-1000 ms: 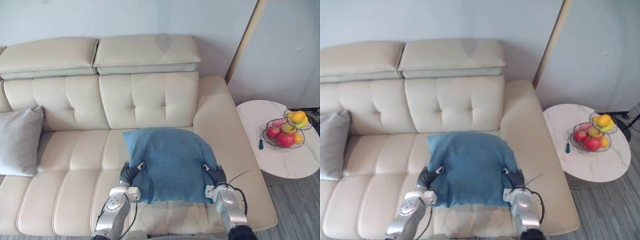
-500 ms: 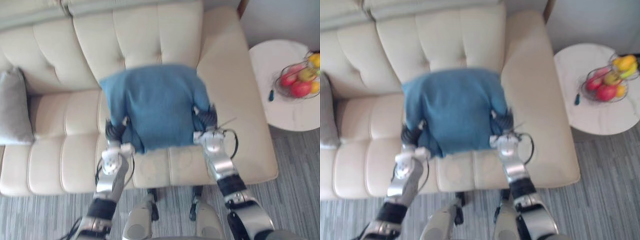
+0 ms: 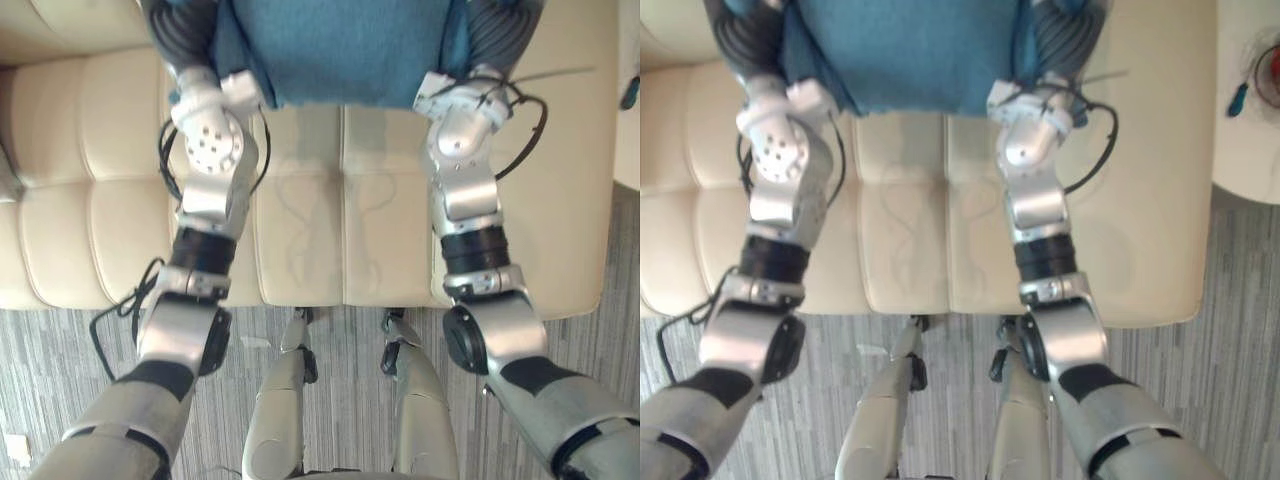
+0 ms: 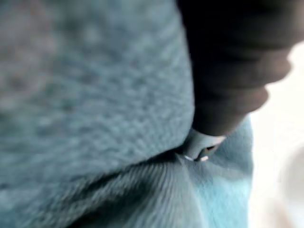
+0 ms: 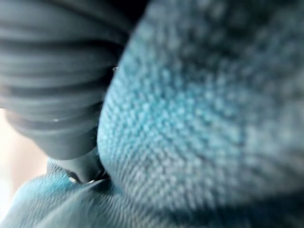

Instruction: Pick up cushions and gather them together orderly.

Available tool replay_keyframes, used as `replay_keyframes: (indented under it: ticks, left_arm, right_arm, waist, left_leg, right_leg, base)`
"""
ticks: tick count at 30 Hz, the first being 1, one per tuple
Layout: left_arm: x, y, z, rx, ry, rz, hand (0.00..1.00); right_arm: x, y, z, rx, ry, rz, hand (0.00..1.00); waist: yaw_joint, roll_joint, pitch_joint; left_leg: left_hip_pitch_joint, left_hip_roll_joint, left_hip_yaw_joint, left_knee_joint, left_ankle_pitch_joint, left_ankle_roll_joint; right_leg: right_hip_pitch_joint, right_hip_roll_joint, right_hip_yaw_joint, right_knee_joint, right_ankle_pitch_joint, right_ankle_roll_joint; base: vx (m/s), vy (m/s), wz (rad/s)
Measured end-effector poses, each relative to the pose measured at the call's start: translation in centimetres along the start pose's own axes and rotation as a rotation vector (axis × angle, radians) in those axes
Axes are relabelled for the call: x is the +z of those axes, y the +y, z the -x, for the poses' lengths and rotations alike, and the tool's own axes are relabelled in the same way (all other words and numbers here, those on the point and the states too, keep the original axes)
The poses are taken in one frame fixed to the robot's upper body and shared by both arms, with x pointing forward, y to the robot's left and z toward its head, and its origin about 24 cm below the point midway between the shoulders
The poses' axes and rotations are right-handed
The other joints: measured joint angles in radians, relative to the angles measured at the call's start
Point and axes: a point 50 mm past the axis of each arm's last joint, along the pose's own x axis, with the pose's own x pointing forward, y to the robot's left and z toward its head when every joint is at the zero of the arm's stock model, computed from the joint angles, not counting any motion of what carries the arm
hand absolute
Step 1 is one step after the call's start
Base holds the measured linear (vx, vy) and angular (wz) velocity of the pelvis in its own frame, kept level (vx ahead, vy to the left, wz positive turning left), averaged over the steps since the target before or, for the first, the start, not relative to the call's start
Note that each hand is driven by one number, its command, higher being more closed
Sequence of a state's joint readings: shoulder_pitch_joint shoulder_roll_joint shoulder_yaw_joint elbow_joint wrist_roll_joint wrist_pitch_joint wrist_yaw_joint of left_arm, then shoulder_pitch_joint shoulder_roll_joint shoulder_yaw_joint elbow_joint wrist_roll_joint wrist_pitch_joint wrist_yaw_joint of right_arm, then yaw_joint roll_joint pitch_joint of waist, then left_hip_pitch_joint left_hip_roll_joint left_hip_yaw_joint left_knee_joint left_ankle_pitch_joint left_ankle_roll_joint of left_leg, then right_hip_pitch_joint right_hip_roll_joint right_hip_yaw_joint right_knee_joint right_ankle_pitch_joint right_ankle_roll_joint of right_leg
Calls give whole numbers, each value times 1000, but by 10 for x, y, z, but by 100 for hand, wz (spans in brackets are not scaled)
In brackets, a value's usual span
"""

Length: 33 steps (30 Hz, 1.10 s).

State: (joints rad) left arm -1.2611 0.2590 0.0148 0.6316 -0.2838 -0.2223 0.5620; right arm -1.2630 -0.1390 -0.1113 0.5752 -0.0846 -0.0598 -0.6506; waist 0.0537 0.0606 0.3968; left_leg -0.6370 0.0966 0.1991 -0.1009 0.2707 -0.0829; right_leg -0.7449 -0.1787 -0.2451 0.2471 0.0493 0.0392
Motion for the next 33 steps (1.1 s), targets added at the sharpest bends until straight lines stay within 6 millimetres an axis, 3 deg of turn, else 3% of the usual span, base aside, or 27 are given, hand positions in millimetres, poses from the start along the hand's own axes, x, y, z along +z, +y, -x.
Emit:
replay_keyframes:
  ticks: [5,10,12,16,20,23,27,31,33]
  left_arm:
    - [-22,11,-2,23,124,-29,0]
    - [-44,14,10,22,236,24,0]
    - [-66,18,30,20,303,34,0]
    - [-84,28,59,28,344,55,0]
    - [-106,44,98,18,416,42,0]
    - [-126,60,141,13,522,43,0]
    - [-123,76,156,4,518,35,0]
    - [-124,111,170,8,535,-47,0]
    - [-128,137,186,26,571,-120,0]
  right_arm:
    - [-10,-2,-5,41,78,3,0]
    - [-14,1,-3,89,132,-42,0]
    - [-21,0,3,105,146,-46,0]
    - [-33,-12,20,106,148,-63,0]
    - [-61,-28,52,99,211,-67,0]
    - [-91,-54,87,83,302,-32,0]
    - [-102,-74,109,96,333,-7,0]
    - [-122,-95,139,153,420,47,0]
    - [-139,-119,167,172,515,104,0]
  waist:
    - [0,-2,10]
    - [1,-5,55]
    - [2,-6,58]
    - [-3,-7,58]
    - [-1,-10,56]
    - [-6,-15,52]
    - [-5,-25,46]
    - [-4,-58,18]
    - [-3,-80,-25]
  left_leg:
    - [-67,5,-1,0,13,-18]
    - [-95,15,2,3,13,-18]
    - [-94,15,10,15,13,-18]
    - [-76,16,18,33,12,-18]
    - [-21,22,41,33,-19,-23]
    - [58,25,59,35,-39,-4]
    - [119,27,65,36,-44,0]
    - [197,28,68,38,-61,2]
    - [247,27,67,39,-75,2]
  right_leg:
    - [-59,2,-11,11,-1,-2]
    - [-114,-2,-12,91,-29,-22]
    - [-123,-7,-9,123,-41,-30]
    - [-111,-12,2,157,-58,-26]
    - [-60,-12,2,168,-98,-28]
    - [22,-12,0,168,-109,-22]
    - [87,-13,-7,168,-121,-20]
    - [165,-14,-9,171,-145,-15]
    - [220,-14,-15,166,-164,-10]
  base:
    - [81,-16,9]
    - [50,-36,9]
    - [31,-48,4]
    - [1,-42,5]
    - [-25,-49,-1]
    - [-27,-53,0]
    - [0,-52,4]
    - [45,-61,0]
    - [120,-78,4]
